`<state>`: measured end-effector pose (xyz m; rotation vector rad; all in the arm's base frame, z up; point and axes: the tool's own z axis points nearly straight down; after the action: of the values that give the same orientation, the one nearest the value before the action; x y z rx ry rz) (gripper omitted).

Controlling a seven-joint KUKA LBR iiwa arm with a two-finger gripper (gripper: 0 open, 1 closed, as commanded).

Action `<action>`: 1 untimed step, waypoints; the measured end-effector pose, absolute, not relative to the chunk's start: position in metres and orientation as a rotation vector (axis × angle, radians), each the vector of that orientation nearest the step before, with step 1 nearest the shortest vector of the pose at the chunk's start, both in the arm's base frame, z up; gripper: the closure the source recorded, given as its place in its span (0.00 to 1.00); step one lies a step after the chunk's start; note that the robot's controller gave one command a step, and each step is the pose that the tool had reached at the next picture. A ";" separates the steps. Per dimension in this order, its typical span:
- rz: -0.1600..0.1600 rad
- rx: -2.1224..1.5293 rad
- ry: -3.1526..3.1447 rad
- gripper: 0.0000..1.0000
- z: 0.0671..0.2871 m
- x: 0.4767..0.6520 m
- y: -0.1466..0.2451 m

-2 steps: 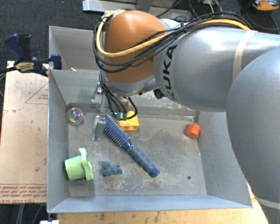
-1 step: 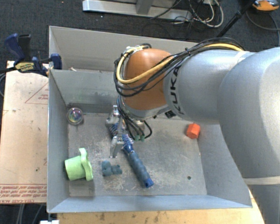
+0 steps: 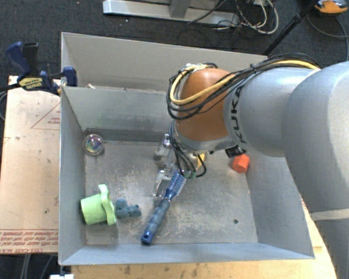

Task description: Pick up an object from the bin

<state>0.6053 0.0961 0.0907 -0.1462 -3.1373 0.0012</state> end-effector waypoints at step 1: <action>-0.013 0.101 -3.156 0.00 0.078 0.623 0.022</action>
Offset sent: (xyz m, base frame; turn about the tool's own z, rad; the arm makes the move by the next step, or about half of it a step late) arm 0.0121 -0.0770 -0.0207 -0.1613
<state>0.6231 0.0218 0.0776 0.1011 -3.1563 -0.0129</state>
